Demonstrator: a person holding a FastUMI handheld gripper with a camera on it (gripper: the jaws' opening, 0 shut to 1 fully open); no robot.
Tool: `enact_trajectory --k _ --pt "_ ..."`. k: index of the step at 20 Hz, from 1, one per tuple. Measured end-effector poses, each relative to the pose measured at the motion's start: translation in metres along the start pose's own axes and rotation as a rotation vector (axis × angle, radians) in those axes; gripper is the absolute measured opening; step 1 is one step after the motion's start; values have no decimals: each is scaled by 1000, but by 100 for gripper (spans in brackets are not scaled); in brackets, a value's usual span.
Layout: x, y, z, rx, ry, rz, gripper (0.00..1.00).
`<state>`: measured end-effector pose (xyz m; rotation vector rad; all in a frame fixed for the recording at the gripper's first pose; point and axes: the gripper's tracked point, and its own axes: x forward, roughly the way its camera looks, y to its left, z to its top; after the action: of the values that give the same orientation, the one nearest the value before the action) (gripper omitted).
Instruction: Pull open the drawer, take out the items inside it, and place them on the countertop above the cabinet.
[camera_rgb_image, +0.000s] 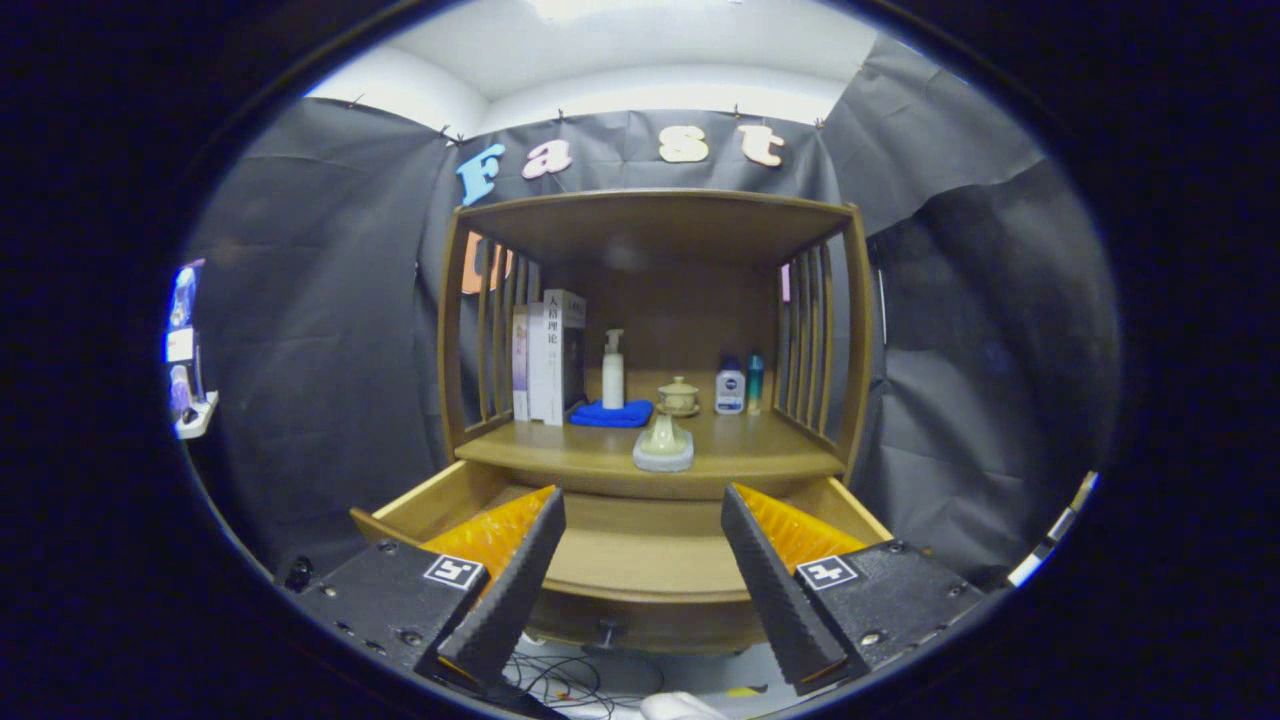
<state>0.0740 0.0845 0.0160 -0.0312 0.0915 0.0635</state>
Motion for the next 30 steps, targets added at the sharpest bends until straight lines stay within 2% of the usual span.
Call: enact_trajectory --k 7,14,23,30 --pt "-10 -13 -77 1 29 -49 99" --pt "0 1 -132 -18 85 -41 99" --pt "27 12 -156 -1 121 -45 99" --pt "38 15 -161 -16 112 -84 99"
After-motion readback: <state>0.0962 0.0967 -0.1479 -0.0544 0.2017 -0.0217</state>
